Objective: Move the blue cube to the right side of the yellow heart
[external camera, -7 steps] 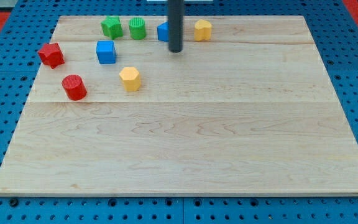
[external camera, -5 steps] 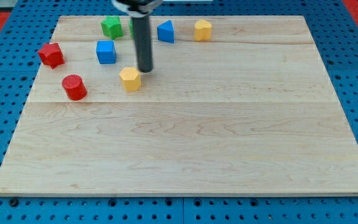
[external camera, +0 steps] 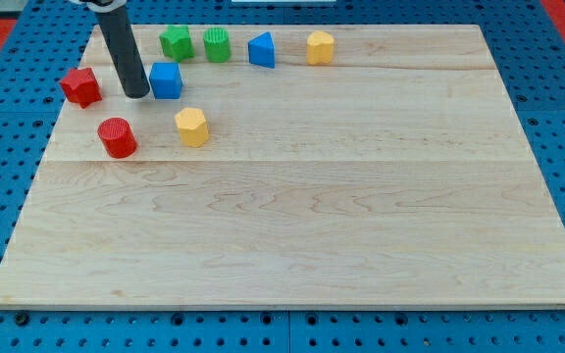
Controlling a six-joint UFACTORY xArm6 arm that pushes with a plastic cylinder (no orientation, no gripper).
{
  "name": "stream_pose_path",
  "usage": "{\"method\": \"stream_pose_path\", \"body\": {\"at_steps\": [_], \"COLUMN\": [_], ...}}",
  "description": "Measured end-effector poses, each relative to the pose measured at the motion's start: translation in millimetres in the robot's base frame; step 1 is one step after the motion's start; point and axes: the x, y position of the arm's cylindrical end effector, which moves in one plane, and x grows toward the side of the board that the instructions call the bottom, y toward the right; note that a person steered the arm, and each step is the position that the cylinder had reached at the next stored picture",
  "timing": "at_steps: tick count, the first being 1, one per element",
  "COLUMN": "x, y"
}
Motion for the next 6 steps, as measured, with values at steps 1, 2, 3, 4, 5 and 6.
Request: {"method": "stream_pose_path", "body": {"at_steps": [1,2,3,4,5,6], "x": [-19,-13,6,28,37,36], "y": [-5,45,98,147,199,238]}}
